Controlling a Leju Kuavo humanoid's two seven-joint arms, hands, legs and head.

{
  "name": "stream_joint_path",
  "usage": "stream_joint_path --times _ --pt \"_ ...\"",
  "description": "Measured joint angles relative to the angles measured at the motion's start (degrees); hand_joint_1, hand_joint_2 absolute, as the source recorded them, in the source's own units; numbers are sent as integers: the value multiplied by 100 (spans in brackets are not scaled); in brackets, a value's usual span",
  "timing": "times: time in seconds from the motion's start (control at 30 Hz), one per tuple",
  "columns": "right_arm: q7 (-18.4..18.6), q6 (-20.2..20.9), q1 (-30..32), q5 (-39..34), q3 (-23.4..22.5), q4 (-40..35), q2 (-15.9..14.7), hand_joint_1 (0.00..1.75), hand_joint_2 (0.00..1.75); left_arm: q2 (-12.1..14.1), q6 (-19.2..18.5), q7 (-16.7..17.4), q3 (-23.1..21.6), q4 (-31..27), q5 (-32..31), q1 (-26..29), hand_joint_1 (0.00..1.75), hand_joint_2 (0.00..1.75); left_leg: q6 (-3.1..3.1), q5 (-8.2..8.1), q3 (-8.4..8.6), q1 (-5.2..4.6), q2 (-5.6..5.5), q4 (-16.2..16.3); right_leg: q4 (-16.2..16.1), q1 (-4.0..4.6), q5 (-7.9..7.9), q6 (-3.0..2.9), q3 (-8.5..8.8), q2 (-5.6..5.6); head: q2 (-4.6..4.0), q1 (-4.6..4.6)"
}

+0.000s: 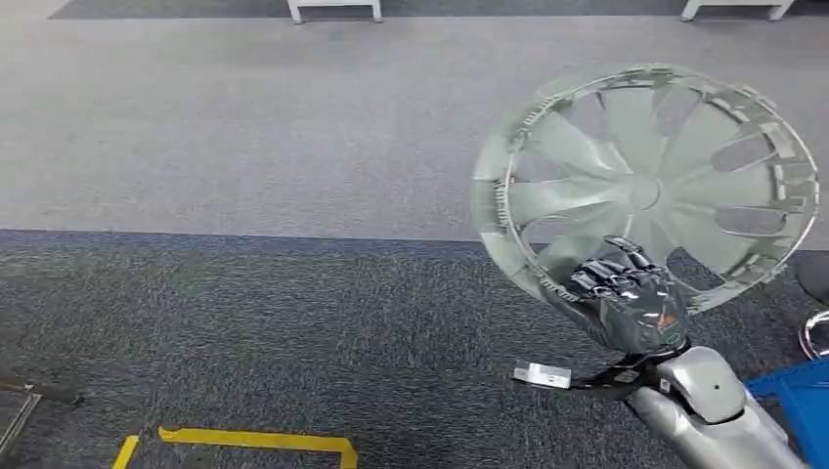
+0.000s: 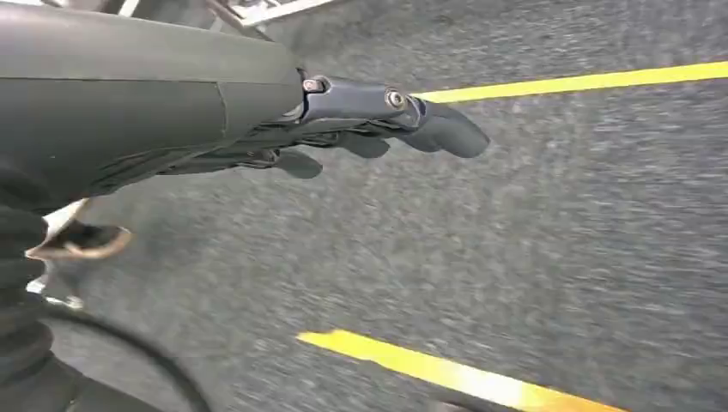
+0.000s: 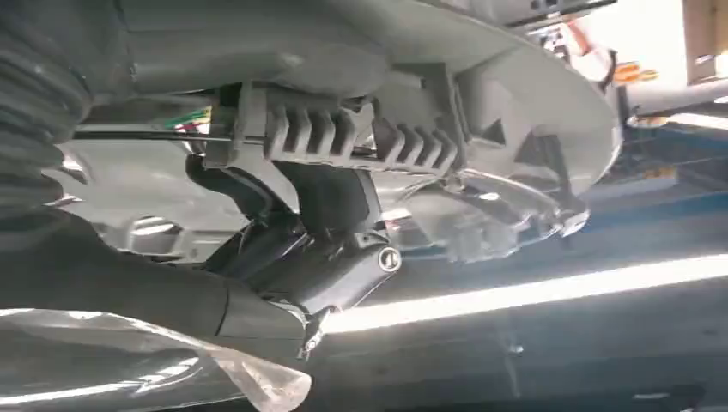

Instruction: Take the parts from the cabinet and place them on the table.

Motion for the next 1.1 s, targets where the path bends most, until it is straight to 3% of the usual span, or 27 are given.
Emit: stream_joint_path --times 0.03,0.07,0.1,0.13,0.17,0.2,0.23,0.27,0.33,0.37,0.43,0.47,0.5,0.53,0.57,0.6,0.67,0.7,0.73,0.83,0.87,0.9,0.93,0.97,1.03,1.07,1.1 --pt "2 35 8 50 -9 2 0 175 175 -13 -9 -58 0 0 -7 2 0 175 -11 -93 -133 8 19 308 2 2 -10 -6 1 -85 0 7" --pt "-2 66 0 85 -11 2 0 175 175 -28 -20 -117 0 0 -11 11 0 175 -23 -53 -137 19 25 335 3 3 -17 -6 6 -160 0 -2" --pt "-2 111 -17 138 -11 2 0 175 175 -46 -50 -224 0 0 -9 24 0 175 -22 106 -23 25 41 126 3 4 -29 2 13 -235 0 2" --pt "6 144 -30 185 -11 2 2 175 175 -50 -72 -336 0 0 -15 29 0 175 -5 333 197 22 80 -291 3 6 -39 15 31 -307 0 -2" --pt "15 164 -37 205 -11 2 2 175 175 -59 -91 -411 0 0 -29 27 0 175 22 551 469 11 182 -796 2 6 -59 37 63 -382 0 0" --pt "24 173 -42 227 -13 2 2 175 175 -63 -100 -453 0 0 -31 21 0 175 62 637 690 -31 488 -1222 2 13 -83 62 97 -451 0 0" --pt "33 175 -44 236 -18 2 2 175 175 -74 -105 -460 0 0 -31 1 0 175 99 567 733 -119 627 -1298 15 60 -114 104 99 -523 0 0" --pt "39 179 -60 242 -18 4 2 175 175 -96 -103 -462 0 0 -33 -2 0 175 133 588 714 -105 497 -1305 7 53 -123 125 118 -581 0 13" --pt "39 179 -71 251 -9 4 7 175 175 -112 -96 -464 0 0 -33 32 0 175 178 581 703 -134 349 -1310 -30 37 -144 177 179 -738 0 9" --pt "39 179 -80 251 -11 2 7 175 175 -120 -96 -464 0 0 -33 35 0 175 227 613 747 -99 267 -1369 -26 22 -181 230 206 -744 2 0" --pt "39 181 -104 251 -13 2 7 175 175 -133 -76 -464 2 0 -31 36 0 175 282 637 766 -51 146 -1397 308 -23 -411 244 30 -76 2 31" --pt "39 183 -99 251 -24 7 4 175 175 -138 -74 -464 2 0 -33 15 0 175 305 638 763 -48 74 -1396 752 -24 -623 243 -187 55 0 66" --pt "39 183 -94 262 -26 7 4 175 175 -153 -81 -468 0 0 -33 10 0 175 312 640 762 -49 -15 -1395 1257 -20 -823 252 -451 102 0 77" --pt "46 183 -84 269 -18 9 4 175 175 -177 -83 -499 0 0 -33 12 0 175 314 639 763 -52 -101 -1392 1631 -13 -917 256 -673 108 0 68" --pt "57 183 -70 281 -18 9 4 175 175 -188 -85 -545 2 0 -31 16 0 175 314 639 767 -51 -194 -1390 1768 -14 -867 257 -800 108 0 70" --pt "57 184 -52 297 -20 9 4 175 175 -195 -85 -569 2 0 -31 23 0 175 313 638 774 -47 -283 -1388 1635 -15 -690 251 -788 110 0 70" --pt "59 183 -48 310 -29 9 4 175 175 -208 -81 -606 2 0 -29 25 0 175 298 629 788 -29 -474 -1371 735 -34 -96 241 -436 187 0 68" --pt "59 183 -49 319 -35 7 4 175 175 -212 -81 -626 2 0 -29 23 0 175 266 609 785 -15 -568 -1344 194 -69 110 251 -219 433 0 74" --pt "59 184 -45 325 -33 9 7 175 175 -212 -81 -628 2 0 -29 15 0 175 218 592 742 -49 -640 -1301 73 -85 4 255 -131 624 0 72" --pt "50 188 -28 350 -37 4 7 175 175 -210 -85 -628 2 0 -29 56 0 175 110 654 694 28 -824 -1344 73 -25 7 186 -67 466 2 63" --pt "52 188 -30 345 -35 2 11 175 175 -203 -89 -608 2 0 -31 69 0 175 74 658 670 21 -897 -1342 32 -48 31 141 -51 388 2 61" --pt "48 190 -35 345 -31 -2 33 175 175 -184 -100 -589 2 0 -31 73 0 175 59 597 671 4 -660 -1279 1 -59 50 103 -27 298 0 61" --pt "48 192 -17 347 -37 -13 33 175 175 -186 -109 -552 2 0 -33 66 0 175 25 445 580 -32 -277 -1076 -15 -52 40 62 -9 227 2 4" --pt "44 199 -14 341 -39 -15 33 175 175 -179 -124 -528 2 0 -33 51 0 175 -5 240 410 -24 -95 -712 -15 -34 34 36 -6 137 0 20" --pt "35 234 -8 339 -44 -11 33 175 175 -157 -138 -499 2 0 -33 39 0 175 -29 -137 0 2 24 191 -14 -15 15 11 2 -44 0 20" --pt "11 240 -10 343 -37 -11 33 175 175 -153 -146 -484 2 0 -31 47 0 175 -35 -163 -89 7 30 392 -13 -12 8 5 5 -123 0 11" --pt "-4 251 -9 347 -24 -11 37 175 175 -144 -151 -451 2 0 -31 55 0 175 -33 -56 -44 8 33 314 -13 -9 -2 7 14 -199 0 11"
